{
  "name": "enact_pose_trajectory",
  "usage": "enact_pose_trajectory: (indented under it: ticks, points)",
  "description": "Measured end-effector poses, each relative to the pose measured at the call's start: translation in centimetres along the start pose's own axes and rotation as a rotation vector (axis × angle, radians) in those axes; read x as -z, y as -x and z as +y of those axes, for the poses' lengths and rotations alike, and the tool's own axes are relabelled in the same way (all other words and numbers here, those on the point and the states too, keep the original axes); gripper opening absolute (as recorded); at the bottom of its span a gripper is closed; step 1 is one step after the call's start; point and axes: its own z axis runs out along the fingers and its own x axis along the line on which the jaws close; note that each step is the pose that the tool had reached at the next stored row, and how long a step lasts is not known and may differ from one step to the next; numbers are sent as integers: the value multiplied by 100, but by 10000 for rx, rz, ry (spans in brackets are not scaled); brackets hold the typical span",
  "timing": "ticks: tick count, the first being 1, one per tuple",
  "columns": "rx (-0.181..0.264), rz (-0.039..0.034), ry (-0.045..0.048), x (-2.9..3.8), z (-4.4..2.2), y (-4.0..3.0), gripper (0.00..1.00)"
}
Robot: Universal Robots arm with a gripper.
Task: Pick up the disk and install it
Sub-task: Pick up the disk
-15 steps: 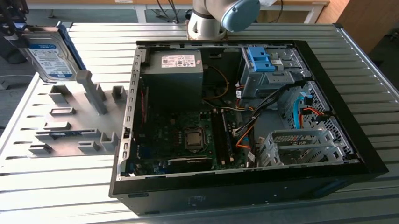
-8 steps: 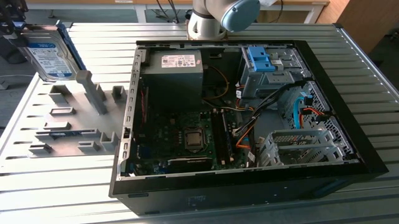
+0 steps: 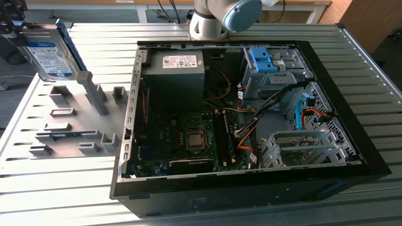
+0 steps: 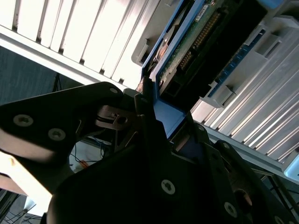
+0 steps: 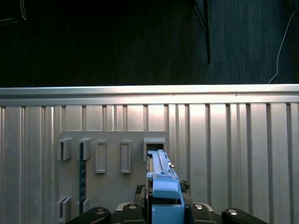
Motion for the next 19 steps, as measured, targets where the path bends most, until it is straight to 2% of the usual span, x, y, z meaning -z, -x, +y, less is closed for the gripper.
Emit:
enact_pose_trajectory:
  ticks: [19]
  points:
    - [-1,0,0,66,1,1,36]
